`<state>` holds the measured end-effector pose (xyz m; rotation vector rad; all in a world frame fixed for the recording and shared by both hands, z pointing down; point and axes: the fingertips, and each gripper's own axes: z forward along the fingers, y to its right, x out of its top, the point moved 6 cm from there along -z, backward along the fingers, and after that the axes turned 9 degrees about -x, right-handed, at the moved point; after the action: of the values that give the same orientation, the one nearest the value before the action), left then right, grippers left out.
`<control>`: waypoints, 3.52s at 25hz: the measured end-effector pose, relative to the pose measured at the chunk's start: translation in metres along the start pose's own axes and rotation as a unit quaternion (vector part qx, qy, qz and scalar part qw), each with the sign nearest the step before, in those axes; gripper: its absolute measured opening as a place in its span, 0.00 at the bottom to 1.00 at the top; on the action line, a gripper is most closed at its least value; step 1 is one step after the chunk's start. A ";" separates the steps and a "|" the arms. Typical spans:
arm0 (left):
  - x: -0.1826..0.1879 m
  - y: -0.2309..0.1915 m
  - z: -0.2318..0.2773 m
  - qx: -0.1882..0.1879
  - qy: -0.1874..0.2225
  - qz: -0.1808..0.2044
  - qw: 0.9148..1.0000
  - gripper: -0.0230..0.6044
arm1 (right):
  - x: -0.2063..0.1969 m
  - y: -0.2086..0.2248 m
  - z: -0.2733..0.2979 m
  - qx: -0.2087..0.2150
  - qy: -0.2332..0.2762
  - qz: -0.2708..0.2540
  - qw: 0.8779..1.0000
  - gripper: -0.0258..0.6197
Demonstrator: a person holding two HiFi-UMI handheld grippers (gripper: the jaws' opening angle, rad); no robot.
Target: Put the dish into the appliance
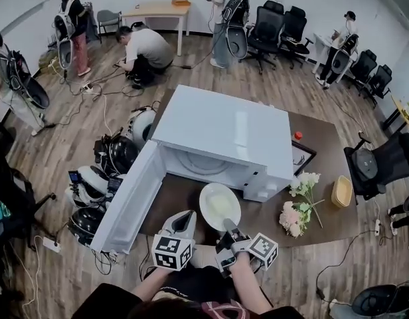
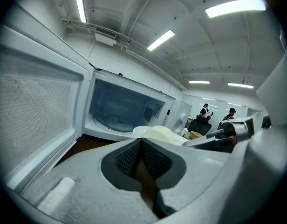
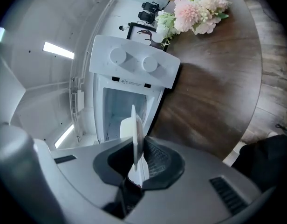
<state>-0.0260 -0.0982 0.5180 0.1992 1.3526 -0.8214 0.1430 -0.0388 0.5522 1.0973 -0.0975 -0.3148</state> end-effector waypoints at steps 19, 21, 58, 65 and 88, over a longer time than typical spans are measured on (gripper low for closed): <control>0.015 -0.050 0.025 0.015 0.000 -0.062 0.998 0.05 | 0.026 -0.016 0.070 -0.031 0.024 0.047 0.998 0.12; 0.016 -0.051 0.028 0.023 -0.004 -0.057 0.998 0.05 | 0.029 -0.018 0.076 -0.031 0.022 0.052 0.998 0.12; 0.006 -0.078 0.022 0.094 -0.013 -0.095 0.991 0.05 | 0.048 -0.028 0.147 -0.081 0.016 0.041 0.996 0.10; 0.008 -0.083 0.021 0.106 -0.005 -0.100 0.989 0.05 | 0.048 -0.031 0.159 -0.084 0.025 0.030 0.996 0.10; 0.012 -0.088 0.027 0.105 -0.010 -0.081 0.991 0.05 | 0.057 -0.036 0.187 -0.085 0.036 0.016 0.996 0.11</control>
<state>-0.0601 -0.1813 0.5419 0.2477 1.2747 -1.1011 0.1465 -0.2317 0.6017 0.9358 -0.0231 -0.2502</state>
